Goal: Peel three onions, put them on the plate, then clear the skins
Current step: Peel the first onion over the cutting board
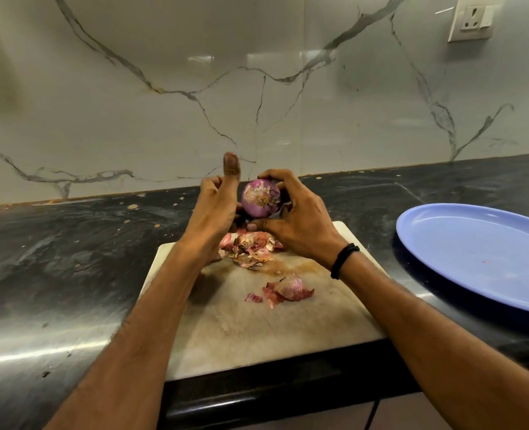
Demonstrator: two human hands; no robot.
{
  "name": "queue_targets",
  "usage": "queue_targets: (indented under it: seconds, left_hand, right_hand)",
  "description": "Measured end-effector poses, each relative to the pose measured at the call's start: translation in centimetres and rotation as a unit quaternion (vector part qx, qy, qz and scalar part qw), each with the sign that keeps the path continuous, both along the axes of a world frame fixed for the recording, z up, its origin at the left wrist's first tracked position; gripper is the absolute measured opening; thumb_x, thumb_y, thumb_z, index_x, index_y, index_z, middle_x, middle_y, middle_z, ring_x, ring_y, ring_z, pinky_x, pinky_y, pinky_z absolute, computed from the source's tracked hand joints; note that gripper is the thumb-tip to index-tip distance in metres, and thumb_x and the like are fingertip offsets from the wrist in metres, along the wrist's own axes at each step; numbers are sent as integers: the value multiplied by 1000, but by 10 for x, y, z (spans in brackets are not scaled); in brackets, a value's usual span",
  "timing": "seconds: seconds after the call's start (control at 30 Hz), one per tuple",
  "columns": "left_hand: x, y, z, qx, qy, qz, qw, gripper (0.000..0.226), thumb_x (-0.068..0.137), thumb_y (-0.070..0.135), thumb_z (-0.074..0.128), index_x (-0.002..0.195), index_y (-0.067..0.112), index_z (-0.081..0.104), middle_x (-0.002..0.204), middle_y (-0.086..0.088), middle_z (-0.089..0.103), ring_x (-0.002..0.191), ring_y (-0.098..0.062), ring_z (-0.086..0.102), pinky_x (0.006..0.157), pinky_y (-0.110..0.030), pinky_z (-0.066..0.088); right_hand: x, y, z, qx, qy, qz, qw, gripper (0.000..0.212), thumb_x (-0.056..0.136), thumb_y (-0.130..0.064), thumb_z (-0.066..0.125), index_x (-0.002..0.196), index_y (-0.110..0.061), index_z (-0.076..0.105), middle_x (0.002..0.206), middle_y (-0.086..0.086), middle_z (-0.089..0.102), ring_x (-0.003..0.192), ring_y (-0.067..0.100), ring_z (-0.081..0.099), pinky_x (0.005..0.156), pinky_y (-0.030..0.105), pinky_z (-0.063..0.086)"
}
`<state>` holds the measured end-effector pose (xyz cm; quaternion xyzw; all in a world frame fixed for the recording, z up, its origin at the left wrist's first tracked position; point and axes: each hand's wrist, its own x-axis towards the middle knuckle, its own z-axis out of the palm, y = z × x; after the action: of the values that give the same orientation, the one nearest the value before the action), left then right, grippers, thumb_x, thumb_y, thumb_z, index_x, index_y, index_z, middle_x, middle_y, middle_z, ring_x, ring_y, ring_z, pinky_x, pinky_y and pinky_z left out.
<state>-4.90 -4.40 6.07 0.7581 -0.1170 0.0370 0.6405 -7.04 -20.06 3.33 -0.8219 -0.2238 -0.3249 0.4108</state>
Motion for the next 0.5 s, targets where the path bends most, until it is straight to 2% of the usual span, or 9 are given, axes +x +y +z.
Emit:
queue_targets:
  seconds: [0.03, 0.1, 0.13, 0.2, 0.27, 0.33, 0.5]
  left_hand:
    - [-1, 0, 2, 4, -34, 32, 999, 91, 77, 86, 39, 125, 10, 52, 94, -12, 71, 70, -6, 73, 61, -25, 58]
    - [-1, 2, 4, 8, -131, 98, 986, 53, 93, 61, 51, 115, 14, 62, 89, -2, 71, 75, -7, 71, 73, -32, 60]
    - [-2, 3, 5, 12, -172, 119, 978, 40, 94, 51, 59, 109, 15, 67, 88, 0, 72, 79, -10, 71, 79, -33, 60]
    - [-5, 4, 7, 10, -212, 127, 969, 24, 91, 36, 71, 103, 16, 74, 89, 4, 74, 83, -8, 71, 79, -25, 60]
    - [-8, 2, 7, -9, -215, 101, 971, 18, 86, 26, 77, 103, 19, 76, 90, 9, 75, 84, -4, 72, 77, -18, 58]
    - [-10, -2, 6, -10, -213, 69, 975, 19, 83, 22, 79, 102, 21, 76, 90, 11, 75, 85, -2, 73, 77, -16, 58]
    - [-10, -7, 2, 21, -200, 40, 979, 35, 78, 23, 82, 111, 12, 77, 106, 0, 77, 98, -6, 72, 86, -26, 60]
  right_hand:
    - [1, -1, 0, 10, -4, -11, 1000, 77, 64, -31, 89, 127, -13, 49, 115, -7, 56, 100, 8, 58, 82, 9, 49]
    - [4, -3, 1, 23, -9, -36, 999, 76, 64, -32, 89, 127, -14, 50, 116, -3, 58, 100, 9, 58, 81, 11, 51]
    - [5, -3, 2, 30, -11, -47, 998, 76, 63, -33, 89, 126, -15, 50, 116, -2, 58, 99, 10, 59, 80, 12, 52]
    - [8, -4, 1, 42, -15, -68, 997, 75, 63, -35, 89, 124, -17, 49, 115, -2, 58, 100, 12, 60, 80, 15, 53]
    - [10, -5, 0, 49, -23, -87, 995, 73, 64, -35, 89, 121, -17, 48, 115, -1, 58, 100, 12, 60, 79, 13, 53]
    - [11, -6, 0, 52, -31, -105, 993, 71, 66, -35, 89, 119, -15, 47, 113, -1, 58, 98, 12, 60, 78, 12, 52]
    - [11, -8, -1, 43, -59, -135, 988, 62, 70, -34, 87, 112, -12, 47, 104, -5, 54, 89, 12, 58, 68, 8, 48]
